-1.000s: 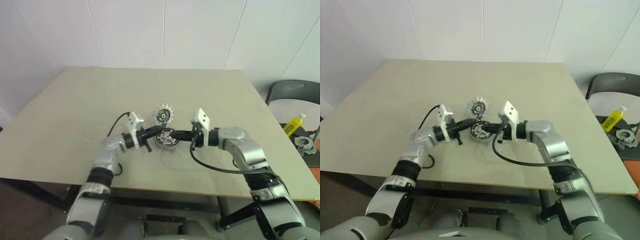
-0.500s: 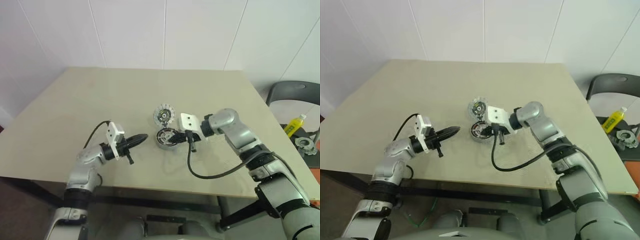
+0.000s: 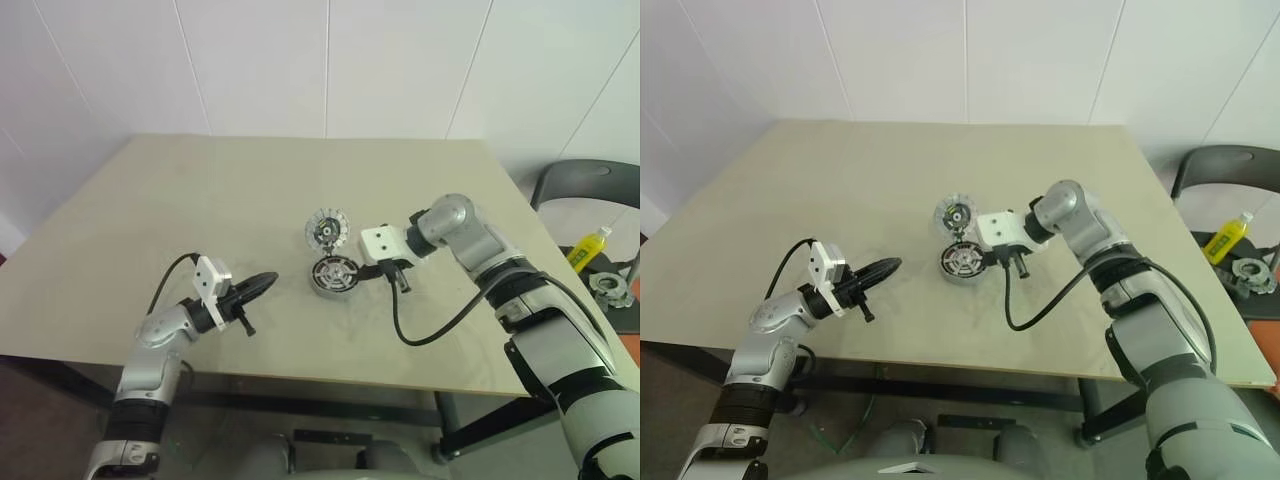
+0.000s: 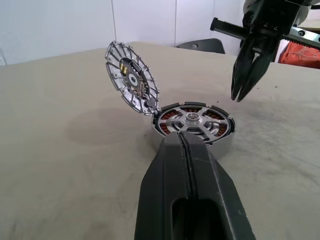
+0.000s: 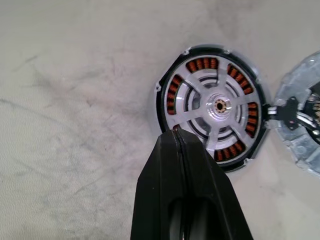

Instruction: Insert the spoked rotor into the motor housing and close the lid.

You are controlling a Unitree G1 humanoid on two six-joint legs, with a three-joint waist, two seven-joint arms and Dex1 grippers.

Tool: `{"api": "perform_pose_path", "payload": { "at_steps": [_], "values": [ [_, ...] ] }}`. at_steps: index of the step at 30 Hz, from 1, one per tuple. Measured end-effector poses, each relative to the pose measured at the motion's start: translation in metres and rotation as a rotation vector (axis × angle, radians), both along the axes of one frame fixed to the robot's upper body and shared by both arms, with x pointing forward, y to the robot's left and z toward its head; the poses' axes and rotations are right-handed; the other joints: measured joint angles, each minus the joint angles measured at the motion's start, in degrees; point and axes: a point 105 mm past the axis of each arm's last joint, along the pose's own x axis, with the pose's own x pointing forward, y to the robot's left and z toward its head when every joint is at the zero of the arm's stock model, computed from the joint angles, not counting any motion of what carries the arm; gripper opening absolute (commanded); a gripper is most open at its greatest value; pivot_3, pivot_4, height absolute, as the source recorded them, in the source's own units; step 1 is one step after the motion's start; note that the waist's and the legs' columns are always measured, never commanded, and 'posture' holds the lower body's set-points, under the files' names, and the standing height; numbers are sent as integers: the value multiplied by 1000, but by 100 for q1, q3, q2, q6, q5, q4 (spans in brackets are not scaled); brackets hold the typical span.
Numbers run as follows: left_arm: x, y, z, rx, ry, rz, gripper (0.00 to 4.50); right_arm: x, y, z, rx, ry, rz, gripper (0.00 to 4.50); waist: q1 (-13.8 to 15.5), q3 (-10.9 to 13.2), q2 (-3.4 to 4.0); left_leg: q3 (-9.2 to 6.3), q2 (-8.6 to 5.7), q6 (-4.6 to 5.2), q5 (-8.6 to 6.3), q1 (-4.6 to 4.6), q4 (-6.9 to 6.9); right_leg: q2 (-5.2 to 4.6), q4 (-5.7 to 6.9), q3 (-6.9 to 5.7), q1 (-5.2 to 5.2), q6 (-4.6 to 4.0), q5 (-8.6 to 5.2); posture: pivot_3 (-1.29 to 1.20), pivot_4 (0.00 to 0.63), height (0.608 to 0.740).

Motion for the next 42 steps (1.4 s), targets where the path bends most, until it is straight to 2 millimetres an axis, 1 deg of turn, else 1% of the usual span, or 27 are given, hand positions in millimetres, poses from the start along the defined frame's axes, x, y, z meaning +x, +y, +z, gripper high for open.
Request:
{"api": "perform_pose_path", "payload": {
  "at_steps": [3, 8, 9, 12, 16, 23, 28, 31, 37, 40, 41, 42],
  "values": [
    [0, -1, -2, 8, -4, -1, 0, -3, 2, -2, -15, 14, 26, 1902, 1, 1, 1, 0, 0, 0, 0, 0, 0, 0, 0, 0, 0, 0, 0, 0, 0, 740],
    [1, -3, -5, 16, 0, -1, 0, -5, 8, -5, -38, 1, 64, 3687, -1, 2, 4, 0, -1, 0, 0, 1, 0, 0, 0, 0, -1, 0, 0, 0, 0, 740],
    [1, -4, -5, 18, -2, -4, 0, -4, 9, -5, -43, -10, 69, 3963, 0, 2, 4, 0, -1, 0, 0, 1, 0, 0, 0, 0, -1, 0, 0, 0, 0, 740],
    [3, -9, -5, 20, -4, -14, 0, -4, 12, -7, -64, -47, 95, 3963, 4, 3, 5, -1, -1, 0, 0, 2, 0, 1, 1, 0, -1, 0, 0, 0, 0, 740],
    [5, -9, -8, 25, 5, -8, 0, -4, 15, -12, -91, -81, 123, 3963, 0, 3, 5, 0, -2, 0, 0, 2, -1, 1, 1, 0, -1, 1, 1, 0, 0, 740],
    [6, -9, -10, 39, 4, -8, 0, -3, 10, -25, -107, -100, 113, 3963, 1, 3, 5, -1, -3, 0, 0, 4, 0, 1, 1, 1, 0, 1, 1, 0, 0, 740],
    [6, -10, -12, 41, 11, -8, 0, 0, 7, -29, -112, -116, 98, 3963, -3, 3, 6, -1, -2, 0, 0, 6, -1, 1, 1, 1, 2, 0, 0, 0, 0, 740],
    [7, -11, -14, 48, 15, -12, 0, 2, 7, -31, -111, -131, 91, 3407, -4, 3, 6, -1, -2, 0, 0, 13, -1, 1, 1, 2, 6, 0, 0, 0, 0, 740],
    [7, -12, -16, 52, 19, -17, 0, 5, 10, -31, -92, -154, 81, 1425, 2, 3, 6, -1, -2, -2, -1, 41, -5, 0, 1, 4, 30, -4, -2, 0, 0, 740],
    [7, -12, -17, 56, 22, -15, 0, 5, 9, -30, -97, -153, 87, 453, -12, 3, 5, 0, -2, -3, -2, 57, -8, -1, 0, 8, 41, -12, -7, 0, 0, 740],
    [7, -12, -17, 59, 22, -16, 0, 5, 9, -31, -95, -153, 92, 179, -30, 3, 6, 2, -2, -7, -4, 69, -11, 0, 1, 16, 47, -14, -6, 0, 0, 740],
    [7, -13, -17, 60, 20, -20, 0, 4, 10, -32, -98, -149, 97, 107, -33, 4, 7, 1, -2, -13, -7, 72, -12, 1, 1, 17, 50, -15, -6, 0, 0, 740]
  ]
}}
